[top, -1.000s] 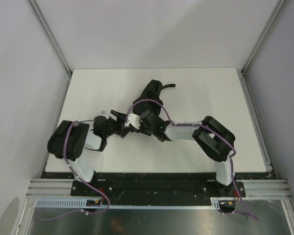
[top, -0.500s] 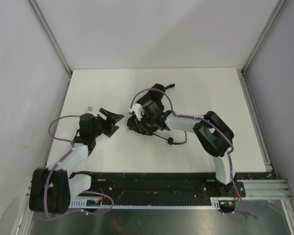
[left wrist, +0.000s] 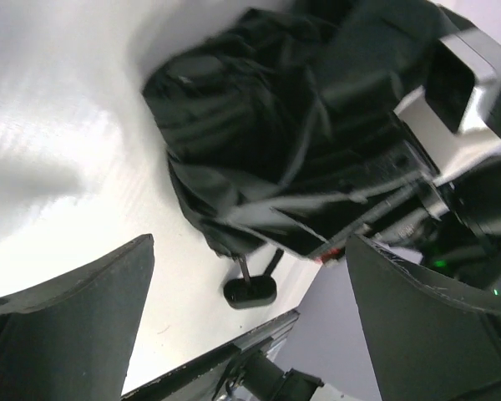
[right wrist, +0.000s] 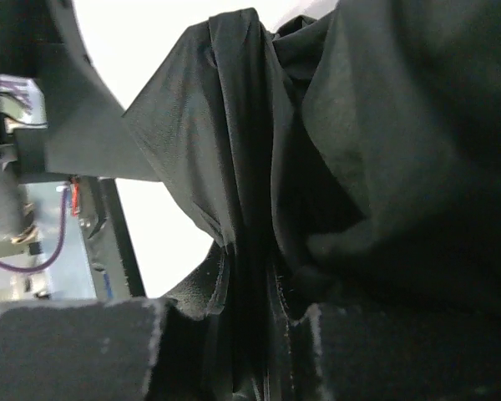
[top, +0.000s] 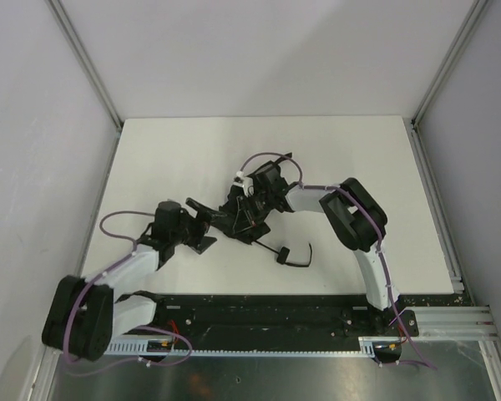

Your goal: Put away the umbrella

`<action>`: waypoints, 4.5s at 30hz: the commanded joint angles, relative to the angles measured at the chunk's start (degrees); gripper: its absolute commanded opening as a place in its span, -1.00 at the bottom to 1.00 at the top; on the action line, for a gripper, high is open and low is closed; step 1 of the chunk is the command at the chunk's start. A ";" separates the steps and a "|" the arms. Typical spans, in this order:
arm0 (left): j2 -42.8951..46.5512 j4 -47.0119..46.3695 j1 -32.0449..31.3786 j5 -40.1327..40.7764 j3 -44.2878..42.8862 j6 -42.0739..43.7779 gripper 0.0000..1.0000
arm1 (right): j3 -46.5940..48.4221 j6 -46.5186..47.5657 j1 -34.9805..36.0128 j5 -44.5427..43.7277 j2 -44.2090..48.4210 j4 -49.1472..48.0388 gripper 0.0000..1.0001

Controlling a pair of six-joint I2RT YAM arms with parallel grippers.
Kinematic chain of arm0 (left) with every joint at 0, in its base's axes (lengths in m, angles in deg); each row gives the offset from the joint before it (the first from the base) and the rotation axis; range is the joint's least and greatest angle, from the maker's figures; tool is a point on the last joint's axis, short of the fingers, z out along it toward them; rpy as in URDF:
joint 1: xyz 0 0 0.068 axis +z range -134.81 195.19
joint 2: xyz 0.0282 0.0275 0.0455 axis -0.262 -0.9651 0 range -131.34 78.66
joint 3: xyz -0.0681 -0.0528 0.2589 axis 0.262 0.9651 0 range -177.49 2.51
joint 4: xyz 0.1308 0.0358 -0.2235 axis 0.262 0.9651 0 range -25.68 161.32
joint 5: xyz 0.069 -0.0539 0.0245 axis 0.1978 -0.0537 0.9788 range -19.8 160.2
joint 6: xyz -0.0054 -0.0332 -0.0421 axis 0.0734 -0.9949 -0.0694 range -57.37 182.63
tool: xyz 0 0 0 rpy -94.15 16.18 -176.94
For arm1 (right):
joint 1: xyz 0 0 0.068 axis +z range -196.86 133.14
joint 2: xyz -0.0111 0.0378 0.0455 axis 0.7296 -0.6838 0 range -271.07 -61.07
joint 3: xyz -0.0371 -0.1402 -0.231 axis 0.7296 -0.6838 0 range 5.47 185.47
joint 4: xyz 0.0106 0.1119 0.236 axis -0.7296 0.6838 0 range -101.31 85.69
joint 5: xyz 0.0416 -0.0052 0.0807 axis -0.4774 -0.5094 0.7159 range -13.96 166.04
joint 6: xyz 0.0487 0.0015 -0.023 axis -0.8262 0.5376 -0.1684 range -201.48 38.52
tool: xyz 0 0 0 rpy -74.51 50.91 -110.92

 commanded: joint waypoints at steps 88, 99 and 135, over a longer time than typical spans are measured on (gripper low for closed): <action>-20.90 7.93 -3.10 5.67 -15.97 8.49 0.98 | -21.37 -13.62 5.39 -12.67 3.89 -13.38 -1.00; -27.68 7.81 -5.99 3.30 -15.66 3.63 0.86 | -23.95 -31.70 0.88 -0.25 -0.66 -34.42 -1.00; -28.35 10.54 -8.70 13.51 -13.53 8.63 -1.00 | -19.72 -4.49 -9.34 -32.35 35.15 9.23 0.11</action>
